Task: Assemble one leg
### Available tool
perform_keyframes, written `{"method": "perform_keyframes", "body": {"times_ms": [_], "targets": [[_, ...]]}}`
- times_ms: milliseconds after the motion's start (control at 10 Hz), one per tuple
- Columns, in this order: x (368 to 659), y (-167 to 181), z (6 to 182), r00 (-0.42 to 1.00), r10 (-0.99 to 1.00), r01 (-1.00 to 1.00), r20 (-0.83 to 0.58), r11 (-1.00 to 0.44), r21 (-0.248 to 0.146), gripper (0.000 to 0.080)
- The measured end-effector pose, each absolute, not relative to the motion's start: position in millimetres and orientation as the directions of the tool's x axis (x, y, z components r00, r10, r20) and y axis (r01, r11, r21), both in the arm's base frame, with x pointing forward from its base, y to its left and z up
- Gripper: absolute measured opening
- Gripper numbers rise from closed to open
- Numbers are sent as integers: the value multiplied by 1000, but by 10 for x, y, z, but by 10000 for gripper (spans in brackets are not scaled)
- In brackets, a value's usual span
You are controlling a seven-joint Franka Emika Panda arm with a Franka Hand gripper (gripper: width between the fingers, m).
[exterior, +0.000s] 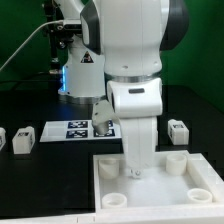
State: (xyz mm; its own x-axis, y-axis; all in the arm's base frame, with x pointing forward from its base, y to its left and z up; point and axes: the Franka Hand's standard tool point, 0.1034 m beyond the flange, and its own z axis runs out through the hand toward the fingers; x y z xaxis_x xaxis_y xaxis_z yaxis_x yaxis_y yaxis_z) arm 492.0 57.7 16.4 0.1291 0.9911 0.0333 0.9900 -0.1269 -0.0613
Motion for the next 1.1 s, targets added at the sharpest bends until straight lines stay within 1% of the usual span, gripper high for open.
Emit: {"method": "perform_keyframes", "body": {"times_ms": [100,200,300,400,500,600,700,800,900,1000,1100], "targets": [[4851,592,273,220,975,974,23,-218,-61,649],[4778,680,368,364,931,930,11,-362,-61,649],[4723,778,445,459,889,887,5,-458,-55,649],[4669,901,495,623,782,781,2,-622,-59,649],[4607,1078,537,736,677,676,0,-734,-66,649],[4578,1231,543,820,572,570,-3,-817,-84,649],[4562,1387,550,909,416,413,-14,-905,-97,649],[4580,1535,547,949,314,310,-22,-945,-99,649],[4591,1605,539,971,239,235,-30,-967,-102,649],[4589,1583,539,988,146,141,-40,-984,-106,649],[4571,1575,533,986,159,153,-55,-983,-106,649]]}}
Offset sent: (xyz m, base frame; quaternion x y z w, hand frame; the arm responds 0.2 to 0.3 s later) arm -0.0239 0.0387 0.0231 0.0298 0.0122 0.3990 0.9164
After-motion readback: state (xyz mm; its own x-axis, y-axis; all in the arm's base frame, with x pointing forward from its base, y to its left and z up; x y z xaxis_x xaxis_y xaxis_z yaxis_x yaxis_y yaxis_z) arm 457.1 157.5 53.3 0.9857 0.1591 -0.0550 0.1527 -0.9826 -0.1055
